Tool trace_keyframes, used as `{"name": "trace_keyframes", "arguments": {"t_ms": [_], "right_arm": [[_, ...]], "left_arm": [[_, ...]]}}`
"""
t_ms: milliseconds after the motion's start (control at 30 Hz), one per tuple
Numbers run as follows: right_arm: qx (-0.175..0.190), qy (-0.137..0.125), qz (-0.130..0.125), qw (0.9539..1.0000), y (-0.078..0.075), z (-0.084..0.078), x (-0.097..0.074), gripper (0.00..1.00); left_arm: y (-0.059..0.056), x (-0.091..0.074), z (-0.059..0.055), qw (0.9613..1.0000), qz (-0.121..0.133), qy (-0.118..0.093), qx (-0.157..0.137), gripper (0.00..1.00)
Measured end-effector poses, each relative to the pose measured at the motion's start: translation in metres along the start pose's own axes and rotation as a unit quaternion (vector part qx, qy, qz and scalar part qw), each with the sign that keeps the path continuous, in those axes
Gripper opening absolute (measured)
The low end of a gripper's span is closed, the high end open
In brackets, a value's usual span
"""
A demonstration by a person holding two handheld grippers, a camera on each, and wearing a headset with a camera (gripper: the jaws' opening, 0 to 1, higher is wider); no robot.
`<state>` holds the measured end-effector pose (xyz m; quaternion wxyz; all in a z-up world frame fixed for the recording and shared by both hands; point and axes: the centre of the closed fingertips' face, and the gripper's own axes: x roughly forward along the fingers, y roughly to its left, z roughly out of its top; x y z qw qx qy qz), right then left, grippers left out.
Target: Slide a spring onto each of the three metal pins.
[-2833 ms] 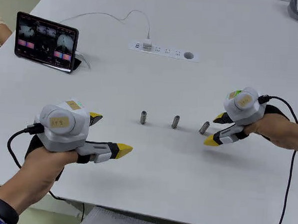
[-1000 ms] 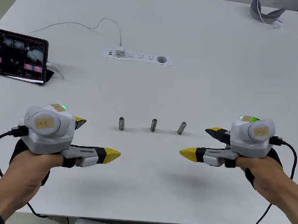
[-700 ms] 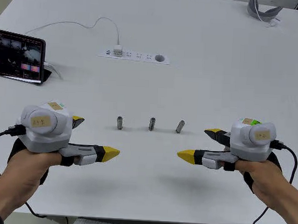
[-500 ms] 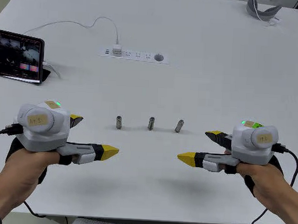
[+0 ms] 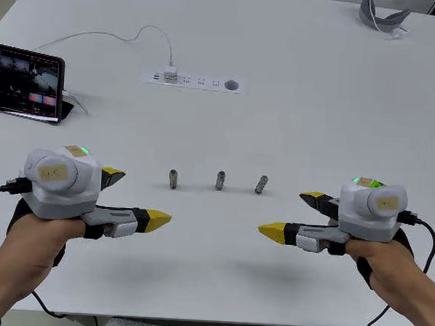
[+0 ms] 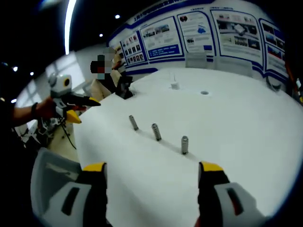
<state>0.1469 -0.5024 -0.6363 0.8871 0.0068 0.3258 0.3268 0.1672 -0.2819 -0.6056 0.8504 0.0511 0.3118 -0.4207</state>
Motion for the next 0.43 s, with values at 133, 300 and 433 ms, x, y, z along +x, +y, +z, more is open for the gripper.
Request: {"name": "trace_keyframes", "arguments": {"t_ms": [133,300,433], "right_arm": [[-0.001,0.002,0.001,1.0,0.0001,-0.0014,0.0006,0.81],[-0.001,0.002,0.001,1.0,-0.0002,-0.0007,0.0008,0.81],[-0.002,0.002,0.002,1.0,0.0001,0.0006,0.0012,0.82]], "left_arm": [[0.0003,-0.0003,-0.0012,1.0,-0.002,0.002,0.0,0.79],[0.0011,-0.0011,-0.0027,1.0,-0.002,0.003,-0.003,0.81],[0.0019,-0.0012,-0.0038,1.0,-0.003,0.004,-0.003,0.81]]}}
